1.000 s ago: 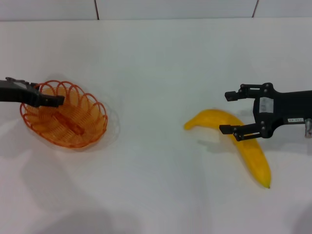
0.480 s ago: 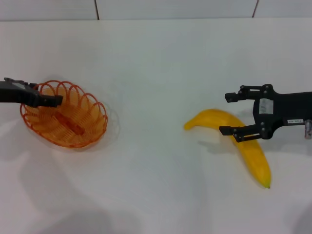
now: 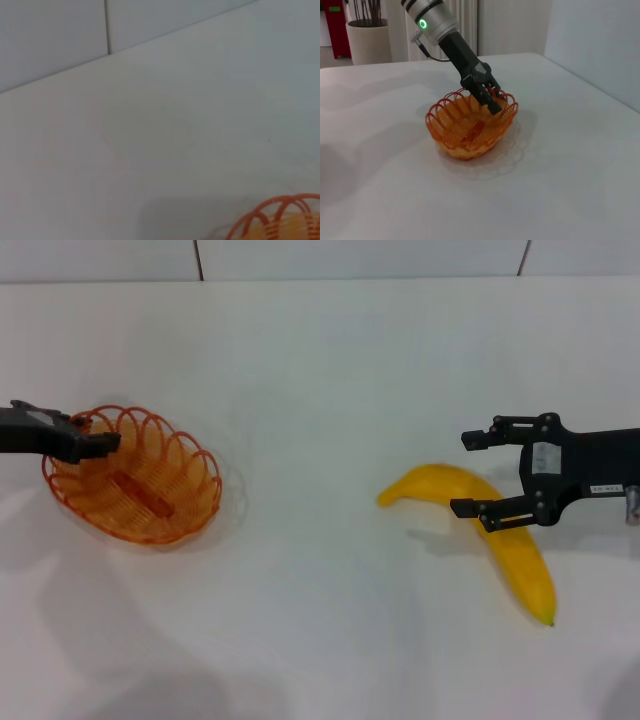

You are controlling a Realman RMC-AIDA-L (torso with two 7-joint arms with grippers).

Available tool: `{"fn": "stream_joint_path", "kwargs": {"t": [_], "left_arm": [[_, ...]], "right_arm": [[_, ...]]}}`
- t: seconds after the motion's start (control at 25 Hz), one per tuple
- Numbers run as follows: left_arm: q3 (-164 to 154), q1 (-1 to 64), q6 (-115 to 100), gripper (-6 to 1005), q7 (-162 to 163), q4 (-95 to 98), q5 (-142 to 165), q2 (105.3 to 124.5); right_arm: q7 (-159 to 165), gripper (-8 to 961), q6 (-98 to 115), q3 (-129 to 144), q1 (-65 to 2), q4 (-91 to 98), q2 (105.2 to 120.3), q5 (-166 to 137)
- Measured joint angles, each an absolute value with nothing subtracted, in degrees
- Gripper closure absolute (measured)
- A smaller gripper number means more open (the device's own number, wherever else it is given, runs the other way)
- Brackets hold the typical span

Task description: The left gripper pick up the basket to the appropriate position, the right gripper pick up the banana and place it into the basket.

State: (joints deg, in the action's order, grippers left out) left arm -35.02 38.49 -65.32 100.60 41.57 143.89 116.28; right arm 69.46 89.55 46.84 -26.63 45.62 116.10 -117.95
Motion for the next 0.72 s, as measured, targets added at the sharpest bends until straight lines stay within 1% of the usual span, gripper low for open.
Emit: {"fn": "stream_joint_path", "kwargs": {"t": [0.12,0.32,0.56,0.72], "left_arm": [[-35.0,38.4,-65.4,405,100.6,41.6,143.9,116.27],[-35.0,38.4,-65.9,614,100.5,42.0,143.8,116.23],[-34.9,37.6,-67.8,841,99.9,43.6,140.7,116.2],[-35.0,36.6,-69.7,880,98.5,44.9,136.8,116.18]], "right_arm": [[69.5,90,89.5,46.8,-26.6,45.6,116.1,-118.0],[69.5,90,89.5,46.8,-26.6,45.6,116.1,-117.9],[69.4,90,89.4,46.8,-26.6,45.6,116.1,-117.9],[69.3,90,89.4,46.8,-26.6,45.5,116.1,-117.9]]}}
